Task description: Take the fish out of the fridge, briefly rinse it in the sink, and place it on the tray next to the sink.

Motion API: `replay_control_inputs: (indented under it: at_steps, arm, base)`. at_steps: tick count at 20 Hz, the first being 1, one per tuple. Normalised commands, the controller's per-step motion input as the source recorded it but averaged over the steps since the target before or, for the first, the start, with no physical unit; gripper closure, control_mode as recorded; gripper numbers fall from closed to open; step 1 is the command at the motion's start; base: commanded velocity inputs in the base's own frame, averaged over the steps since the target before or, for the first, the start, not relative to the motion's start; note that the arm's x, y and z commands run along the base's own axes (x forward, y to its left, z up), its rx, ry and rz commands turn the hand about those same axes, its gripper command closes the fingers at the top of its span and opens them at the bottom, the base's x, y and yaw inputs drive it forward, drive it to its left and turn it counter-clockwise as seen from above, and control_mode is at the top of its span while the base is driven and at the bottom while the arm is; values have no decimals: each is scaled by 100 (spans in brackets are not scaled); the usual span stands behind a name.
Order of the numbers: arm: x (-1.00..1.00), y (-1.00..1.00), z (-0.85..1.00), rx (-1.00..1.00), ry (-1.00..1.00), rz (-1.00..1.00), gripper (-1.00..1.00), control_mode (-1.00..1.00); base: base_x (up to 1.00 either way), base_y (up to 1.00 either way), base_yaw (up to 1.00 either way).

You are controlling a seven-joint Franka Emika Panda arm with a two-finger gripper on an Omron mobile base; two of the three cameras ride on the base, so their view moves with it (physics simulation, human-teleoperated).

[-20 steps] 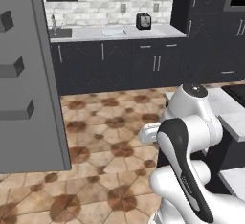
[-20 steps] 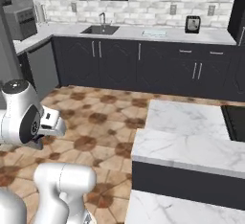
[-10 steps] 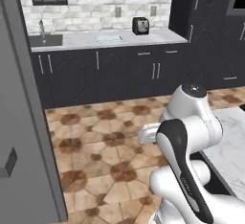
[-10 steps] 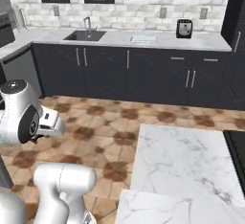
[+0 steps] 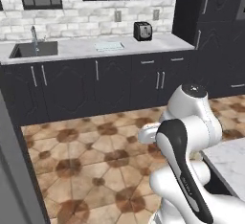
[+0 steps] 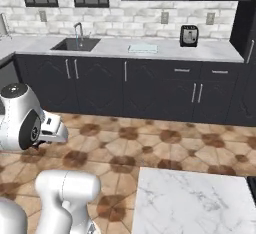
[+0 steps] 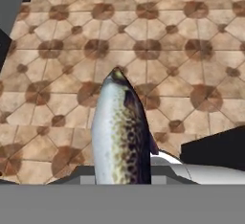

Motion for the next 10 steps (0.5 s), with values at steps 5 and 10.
replay_control_inputs:
  at_steps: [5, 10]
  arm:
    - [0, 0, 0, 0, 0, 0, 100, 100]
    - [0, 0, 0, 0, 0, 0, 100, 100]
  base:
    - [100, 3, -4]
    - [100, 14, -1]
